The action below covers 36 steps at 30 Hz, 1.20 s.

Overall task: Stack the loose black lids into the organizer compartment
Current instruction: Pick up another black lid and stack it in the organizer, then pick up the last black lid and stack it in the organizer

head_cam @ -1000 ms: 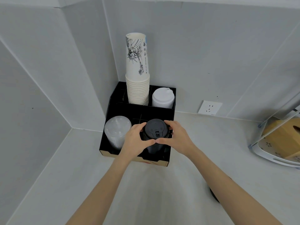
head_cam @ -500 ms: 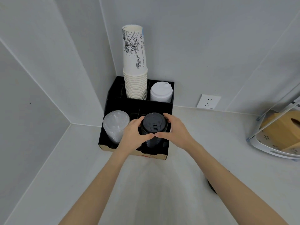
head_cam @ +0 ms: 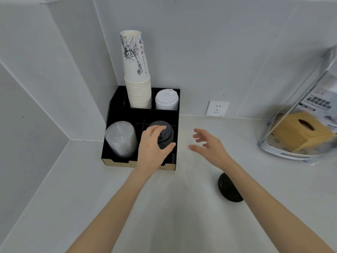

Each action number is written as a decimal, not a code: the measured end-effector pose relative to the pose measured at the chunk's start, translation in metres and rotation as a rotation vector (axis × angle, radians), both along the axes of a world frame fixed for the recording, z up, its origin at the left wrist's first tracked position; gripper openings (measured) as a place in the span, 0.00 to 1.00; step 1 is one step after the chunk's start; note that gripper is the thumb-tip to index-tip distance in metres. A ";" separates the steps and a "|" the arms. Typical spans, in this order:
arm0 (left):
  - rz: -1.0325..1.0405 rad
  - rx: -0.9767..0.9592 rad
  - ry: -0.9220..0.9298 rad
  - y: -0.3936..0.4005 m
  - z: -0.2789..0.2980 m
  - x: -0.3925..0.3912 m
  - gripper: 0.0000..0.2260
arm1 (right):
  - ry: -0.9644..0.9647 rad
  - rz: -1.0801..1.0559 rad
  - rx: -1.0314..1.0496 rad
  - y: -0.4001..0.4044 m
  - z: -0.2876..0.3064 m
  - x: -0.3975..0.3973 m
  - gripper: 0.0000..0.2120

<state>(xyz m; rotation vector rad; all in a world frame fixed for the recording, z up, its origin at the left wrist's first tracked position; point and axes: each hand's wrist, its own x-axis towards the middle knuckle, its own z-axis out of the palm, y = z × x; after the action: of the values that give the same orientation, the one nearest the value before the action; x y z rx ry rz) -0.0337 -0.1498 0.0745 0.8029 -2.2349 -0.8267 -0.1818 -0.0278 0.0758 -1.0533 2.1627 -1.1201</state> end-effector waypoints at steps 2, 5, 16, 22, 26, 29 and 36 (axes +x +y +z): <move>-0.050 0.046 0.011 0.019 -0.001 -0.008 0.21 | -0.016 -0.046 0.006 0.021 -0.001 -0.006 0.24; -0.175 0.181 -0.069 0.046 -0.010 -0.021 0.20 | -0.025 -0.113 0.032 0.052 -0.006 -0.013 0.20; -0.362 0.490 -0.435 0.105 -0.062 -0.062 0.18 | -0.043 -0.319 0.242 0.132 -0.054 -0.040 0.15; -0.314 0.551 -0.521 0.122 -0.084 -0.080 0.17 | -0.105 -0.348 0.376 0.142 -0.080 -0.045 0.17; -0.297 0.512 -0.521 0.126 -0.088 -0.087 0.15 | -0.093 -0.354 0.380 0.138 -0.086 -0.045 0.13; -0.284 0.487 -0.493 0.122 -0.088 -0.088 0.11 | -0.093 -0.368 0.340 0.134 -0.088 -0.047 0.12; -0.188 0.436 -0.367 0.095 -0.077 -0.081 0.09 | -0.145 -0.309 0.141 0.114 -0.073 -0.046 0.12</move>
<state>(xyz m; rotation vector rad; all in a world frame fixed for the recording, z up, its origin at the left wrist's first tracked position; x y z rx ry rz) -0.1152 -0.0549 -0.0029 1.0208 -2.5147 -1.3847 -0.2276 0.0864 0.0032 -0.5717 2.2982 -1.1171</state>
